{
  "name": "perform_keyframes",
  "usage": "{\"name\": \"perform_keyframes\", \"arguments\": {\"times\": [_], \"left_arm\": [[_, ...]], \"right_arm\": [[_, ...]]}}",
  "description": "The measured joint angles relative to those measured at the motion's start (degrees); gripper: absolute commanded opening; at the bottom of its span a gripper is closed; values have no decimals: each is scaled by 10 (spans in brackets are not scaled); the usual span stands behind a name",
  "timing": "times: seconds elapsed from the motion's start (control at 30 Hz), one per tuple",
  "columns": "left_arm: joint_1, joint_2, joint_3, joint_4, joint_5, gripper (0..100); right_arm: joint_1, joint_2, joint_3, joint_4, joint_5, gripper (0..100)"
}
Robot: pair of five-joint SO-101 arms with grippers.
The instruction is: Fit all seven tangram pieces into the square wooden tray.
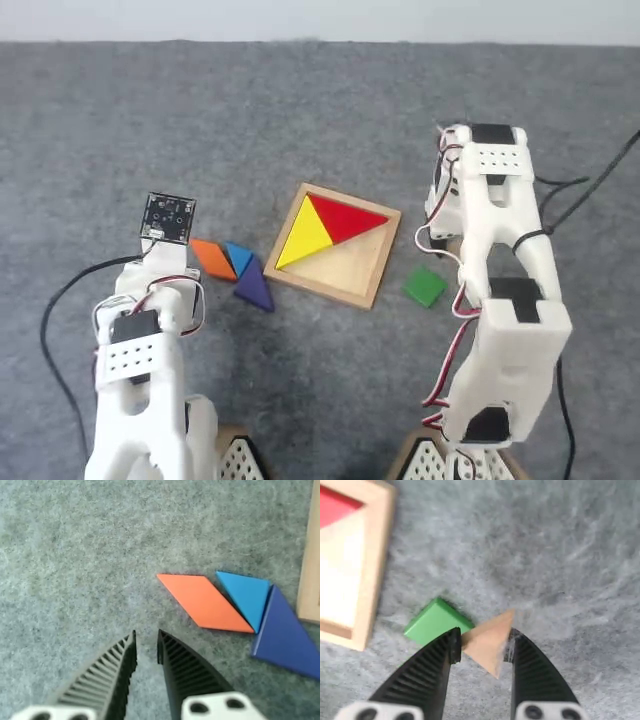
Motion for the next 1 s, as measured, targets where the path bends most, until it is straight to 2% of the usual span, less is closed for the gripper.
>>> {"name": "perform_keyframes", "arguments": {"times": [0.2,0.3,0.5,0.73,0.83,1.0], "left_arm": [[0,0,0,0,0,77],[0,0,0,0,0,77],[0,0,0,0,0,77],[0,0,0,0,0,77],[0,0,0,0,0,77],[-12,0,0,0,0,77]], "right_arm": [[-57,-52,0,0,-18,91],[-98,-61,0,0,-102,94],[-166,-61,1,-13,-321,91],[-229,-46,1,-82,-556,94],[-244,-25,1,-117,-616,95],[-270,-3,1,-146,-646,95]]}}
